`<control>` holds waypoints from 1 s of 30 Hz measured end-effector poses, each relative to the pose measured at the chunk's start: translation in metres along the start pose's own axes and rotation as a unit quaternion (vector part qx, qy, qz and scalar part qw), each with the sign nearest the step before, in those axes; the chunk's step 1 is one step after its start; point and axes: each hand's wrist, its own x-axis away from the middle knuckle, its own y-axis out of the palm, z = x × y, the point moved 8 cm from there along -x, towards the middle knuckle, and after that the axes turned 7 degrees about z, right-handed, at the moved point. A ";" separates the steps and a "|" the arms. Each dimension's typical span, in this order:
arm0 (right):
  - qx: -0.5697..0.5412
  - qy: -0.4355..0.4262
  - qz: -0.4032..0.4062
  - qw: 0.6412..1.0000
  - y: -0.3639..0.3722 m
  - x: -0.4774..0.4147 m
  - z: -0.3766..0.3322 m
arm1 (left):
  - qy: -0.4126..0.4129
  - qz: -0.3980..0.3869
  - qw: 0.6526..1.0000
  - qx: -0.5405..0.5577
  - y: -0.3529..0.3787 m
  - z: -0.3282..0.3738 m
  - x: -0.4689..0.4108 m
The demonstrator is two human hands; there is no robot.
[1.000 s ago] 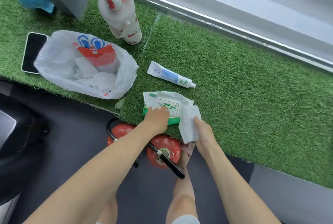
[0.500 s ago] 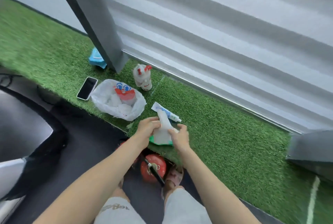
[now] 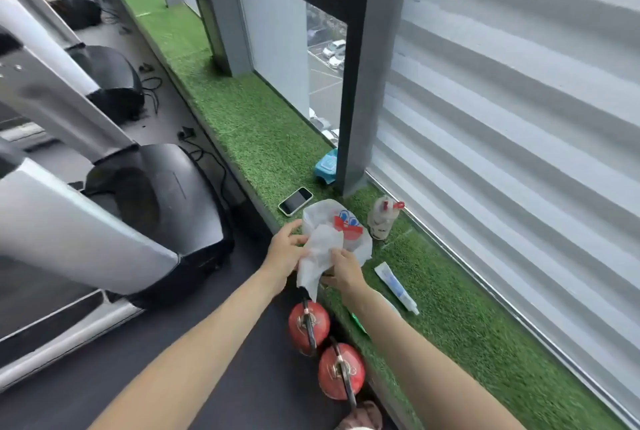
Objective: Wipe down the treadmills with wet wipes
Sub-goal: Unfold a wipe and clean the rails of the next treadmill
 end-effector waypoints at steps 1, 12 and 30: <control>-0.024 0.020 -0.012 0.999 0.015 0.010 0.003 | -0.009 0.025 0.999 0.022 -0.027 -0.002 0.005; -0.078 0.125 -0.234 0.961 0.272 0.179 0.064 | -0.070 0.214 0.925 0.308 -0.371 -0.103 0.135; 0.311 -0.008 -0.401 0.862 0.616 0.388 0.201 | -0.070 0.343 0.869 0.349 -0.681 -0.229 0.336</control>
